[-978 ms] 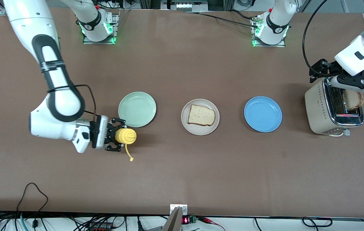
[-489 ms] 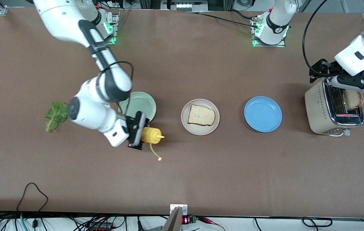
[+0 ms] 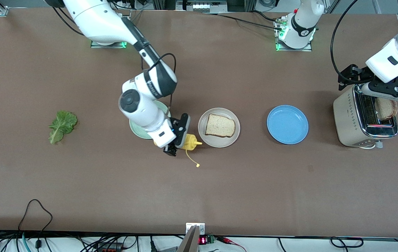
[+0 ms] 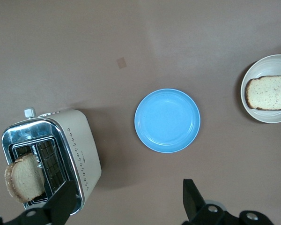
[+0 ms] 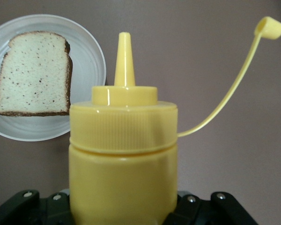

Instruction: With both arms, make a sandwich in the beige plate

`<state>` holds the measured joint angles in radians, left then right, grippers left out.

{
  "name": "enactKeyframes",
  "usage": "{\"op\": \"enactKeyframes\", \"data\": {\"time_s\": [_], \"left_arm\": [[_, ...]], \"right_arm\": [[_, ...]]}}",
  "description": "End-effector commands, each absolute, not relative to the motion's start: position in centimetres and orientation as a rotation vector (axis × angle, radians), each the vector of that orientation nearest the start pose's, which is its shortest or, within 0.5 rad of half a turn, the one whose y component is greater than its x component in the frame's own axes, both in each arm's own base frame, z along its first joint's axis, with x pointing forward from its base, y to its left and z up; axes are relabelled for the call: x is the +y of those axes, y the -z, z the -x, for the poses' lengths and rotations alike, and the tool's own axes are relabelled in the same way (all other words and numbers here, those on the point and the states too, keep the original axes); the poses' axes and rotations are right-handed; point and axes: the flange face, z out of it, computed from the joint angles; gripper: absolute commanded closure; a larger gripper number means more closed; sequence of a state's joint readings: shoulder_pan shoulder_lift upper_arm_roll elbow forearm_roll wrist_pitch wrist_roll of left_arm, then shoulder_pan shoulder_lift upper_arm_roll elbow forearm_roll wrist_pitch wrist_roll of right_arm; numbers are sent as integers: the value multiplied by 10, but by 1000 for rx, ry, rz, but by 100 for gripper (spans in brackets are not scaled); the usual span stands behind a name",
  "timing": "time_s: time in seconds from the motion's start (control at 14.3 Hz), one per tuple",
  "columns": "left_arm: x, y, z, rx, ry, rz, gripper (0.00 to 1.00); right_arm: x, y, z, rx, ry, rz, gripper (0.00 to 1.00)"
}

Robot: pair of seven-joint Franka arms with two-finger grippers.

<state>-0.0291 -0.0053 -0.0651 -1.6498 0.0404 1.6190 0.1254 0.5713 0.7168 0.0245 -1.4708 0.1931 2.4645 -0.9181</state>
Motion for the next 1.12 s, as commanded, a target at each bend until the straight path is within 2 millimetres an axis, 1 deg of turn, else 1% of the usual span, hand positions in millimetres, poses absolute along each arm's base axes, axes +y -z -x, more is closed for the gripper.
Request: {"op": "enactKeyframes", "data": {"time_s": [0.0, 0.07, 0.21, 0.28, 0.35, 0.49, 0.63, 0.7, 0.84, 1.05], "left_arm": [[-50, -598, -556, 341, -25, 3085, 0], [-50, -598, -556, 338, -24, 3085, 0], [-49, -598, -556, 336, -25, 3085, 0], [-49, -598, -556, 336, -25, 3085, 0], [-50, -598, -556, 338, -24, 3085, 0], [-50, -598, -556, 338, -24, 3085, 0], [-49, -598, -556, 336, -25, 3085, 0], [-49, -598, -556, 336, -25, 3085, 0], [-48, -598, -556, 334, -25, 3086, 0], [-47, -598, -556, 331, -25, 3086, 0]], "right_arm": [[445, -285, -610, -1957, 461, 2378, 63], [452, -283, -606, -1991, 452, 2383, 63], [457, -280, -600, -2070, 426, 2381, 63], [459, -280, -599, -2097, 400, 2382, 63], [463, -284, -597, -2134, 379, 2382, 63], [476, -292, -592, -2193, 302, 2416, 63], [496, -294, -581, -2233, 247, 2471, 63], [505, -292, -575, -2245, 230, 2493, 63], [516, -289, -567, -2284, 212, 2519, 63], [530, -283, -553, -2443, 154, 2507, 63]]}}
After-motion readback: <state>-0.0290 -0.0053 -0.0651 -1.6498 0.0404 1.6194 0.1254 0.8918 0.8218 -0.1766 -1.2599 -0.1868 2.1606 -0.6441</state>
